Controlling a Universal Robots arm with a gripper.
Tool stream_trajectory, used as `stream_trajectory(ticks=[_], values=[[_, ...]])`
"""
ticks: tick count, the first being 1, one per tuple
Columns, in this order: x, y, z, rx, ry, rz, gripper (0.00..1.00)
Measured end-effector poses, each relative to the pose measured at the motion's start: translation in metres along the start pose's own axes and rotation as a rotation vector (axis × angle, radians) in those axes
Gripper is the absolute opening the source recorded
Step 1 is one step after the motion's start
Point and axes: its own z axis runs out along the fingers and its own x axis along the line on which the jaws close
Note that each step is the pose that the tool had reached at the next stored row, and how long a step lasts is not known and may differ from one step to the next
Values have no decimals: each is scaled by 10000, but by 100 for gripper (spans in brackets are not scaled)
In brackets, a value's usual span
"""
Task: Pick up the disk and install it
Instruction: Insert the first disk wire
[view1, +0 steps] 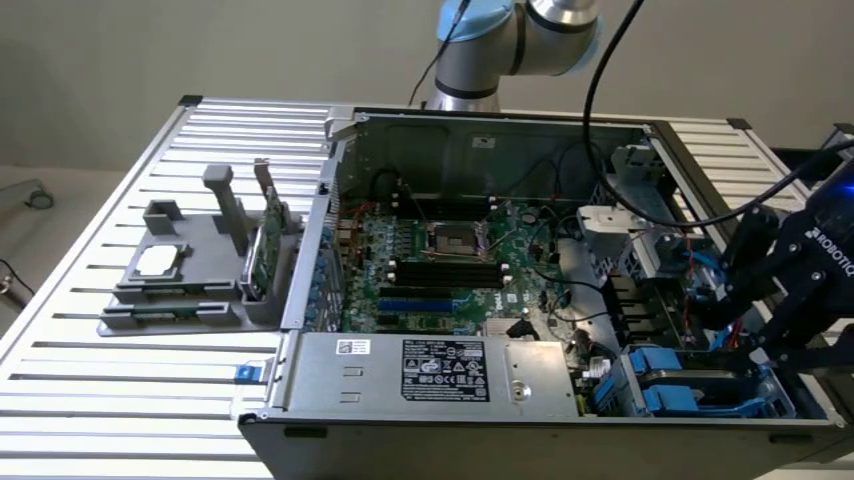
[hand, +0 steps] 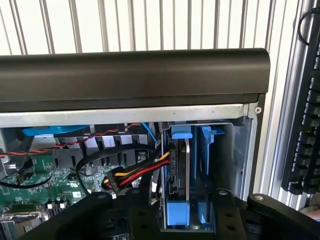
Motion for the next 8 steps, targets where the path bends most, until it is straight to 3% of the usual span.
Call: stream_trajectory(ticks=[3, 6, 8], values=[[-1, -4, -10, 4, -1, 1, 39], [-1, -8, -23, 8, -3, 0, 26], [-2, -13, -34, 10, -2, 1, 26]])
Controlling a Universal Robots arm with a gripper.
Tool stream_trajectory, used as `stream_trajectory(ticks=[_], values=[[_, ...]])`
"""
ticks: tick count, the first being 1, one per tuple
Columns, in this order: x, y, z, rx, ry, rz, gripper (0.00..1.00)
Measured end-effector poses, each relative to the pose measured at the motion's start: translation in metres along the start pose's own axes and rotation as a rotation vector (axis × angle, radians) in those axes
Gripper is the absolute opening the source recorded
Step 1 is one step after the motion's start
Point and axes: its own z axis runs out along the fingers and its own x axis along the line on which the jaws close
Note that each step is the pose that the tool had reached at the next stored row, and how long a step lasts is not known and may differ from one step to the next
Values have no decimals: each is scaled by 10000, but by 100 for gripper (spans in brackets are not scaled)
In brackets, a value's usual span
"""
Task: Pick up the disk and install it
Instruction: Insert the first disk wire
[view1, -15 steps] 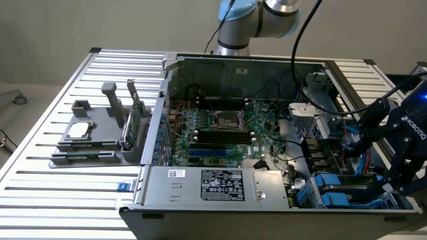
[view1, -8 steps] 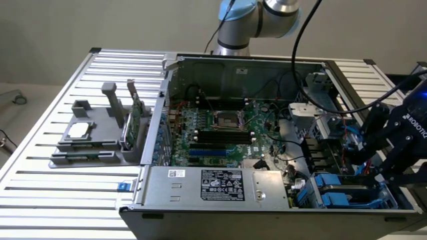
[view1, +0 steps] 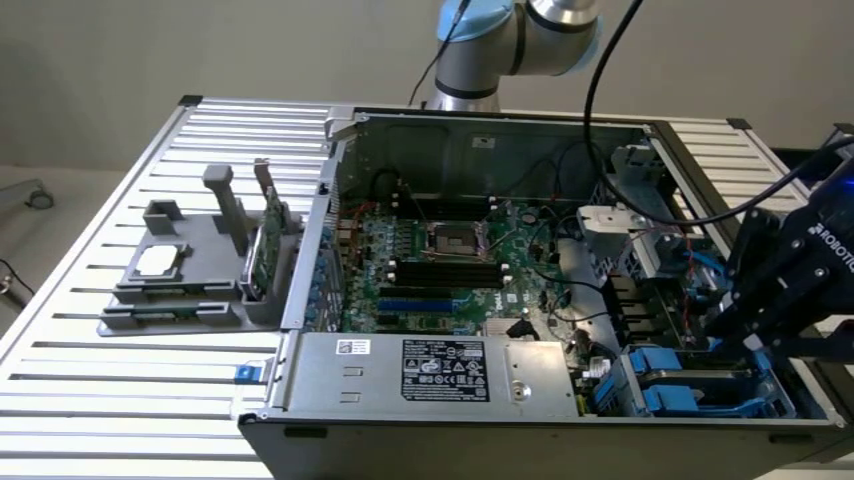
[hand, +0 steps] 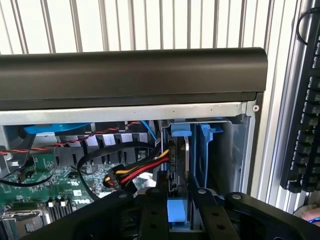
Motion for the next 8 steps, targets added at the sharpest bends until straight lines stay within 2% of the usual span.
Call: stream_trajectory(ticks=[8], values=[[-5, -27, -76, 32, -3, -1, 26]])
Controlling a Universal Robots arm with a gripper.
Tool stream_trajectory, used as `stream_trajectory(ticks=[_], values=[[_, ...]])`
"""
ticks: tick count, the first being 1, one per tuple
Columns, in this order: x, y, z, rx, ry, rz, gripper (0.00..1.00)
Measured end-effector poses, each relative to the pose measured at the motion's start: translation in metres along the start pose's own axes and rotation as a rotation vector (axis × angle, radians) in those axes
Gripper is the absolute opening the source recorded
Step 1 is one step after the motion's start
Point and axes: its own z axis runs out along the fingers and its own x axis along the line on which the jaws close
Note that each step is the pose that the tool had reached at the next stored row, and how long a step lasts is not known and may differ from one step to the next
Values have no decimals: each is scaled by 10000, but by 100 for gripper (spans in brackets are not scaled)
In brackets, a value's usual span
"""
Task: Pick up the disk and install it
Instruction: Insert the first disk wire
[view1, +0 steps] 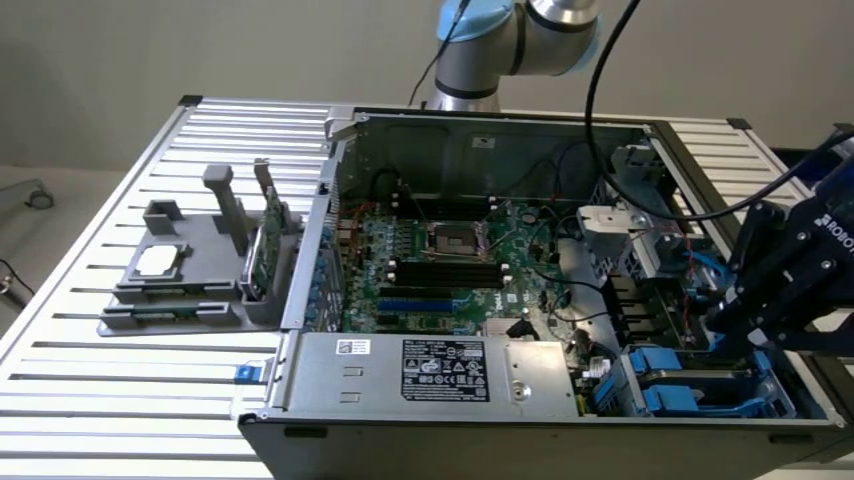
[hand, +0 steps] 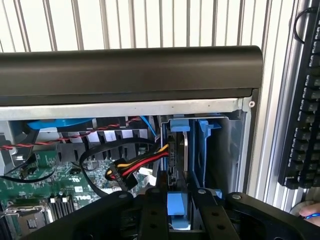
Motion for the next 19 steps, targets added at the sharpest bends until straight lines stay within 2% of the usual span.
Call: stream_trajectory(ticks=[7, 19], values=[[-9, -50, -136, 1, 1, 1, 26], [-19, -246, -173, 1, 1, -1, 26]])
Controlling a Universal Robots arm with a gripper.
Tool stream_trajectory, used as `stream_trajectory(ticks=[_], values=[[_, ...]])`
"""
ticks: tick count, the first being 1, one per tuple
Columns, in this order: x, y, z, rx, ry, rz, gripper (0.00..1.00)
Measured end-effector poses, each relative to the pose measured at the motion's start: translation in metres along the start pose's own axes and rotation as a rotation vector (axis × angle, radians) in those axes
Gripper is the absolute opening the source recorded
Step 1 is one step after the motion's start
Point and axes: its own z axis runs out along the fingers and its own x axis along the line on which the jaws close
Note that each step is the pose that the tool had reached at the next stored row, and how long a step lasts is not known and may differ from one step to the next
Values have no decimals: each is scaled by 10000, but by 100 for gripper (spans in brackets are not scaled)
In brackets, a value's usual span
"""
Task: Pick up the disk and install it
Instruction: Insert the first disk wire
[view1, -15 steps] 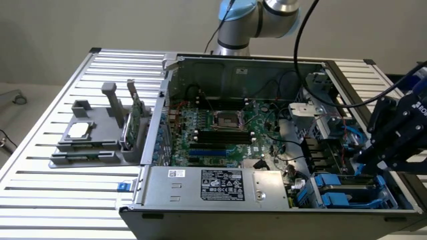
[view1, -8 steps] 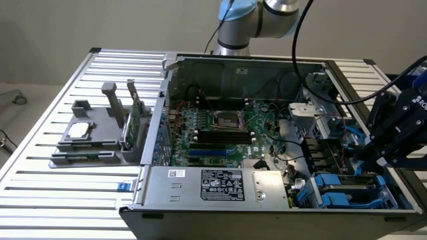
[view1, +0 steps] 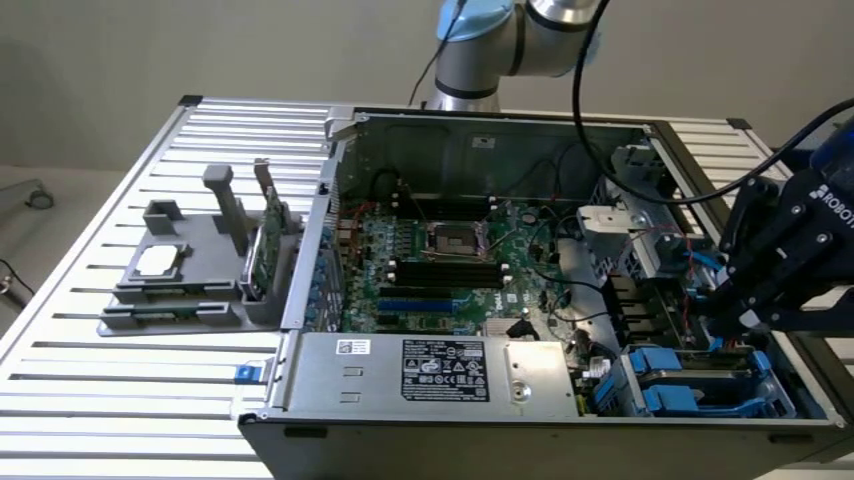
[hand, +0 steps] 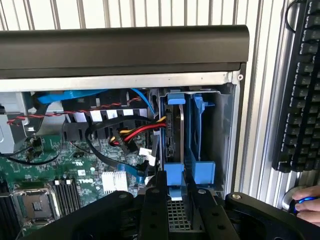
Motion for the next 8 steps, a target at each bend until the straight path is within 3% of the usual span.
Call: stream_trajectory(ticks=[8], values=[[14, -141, 28, 0, -1, 1, 26]])
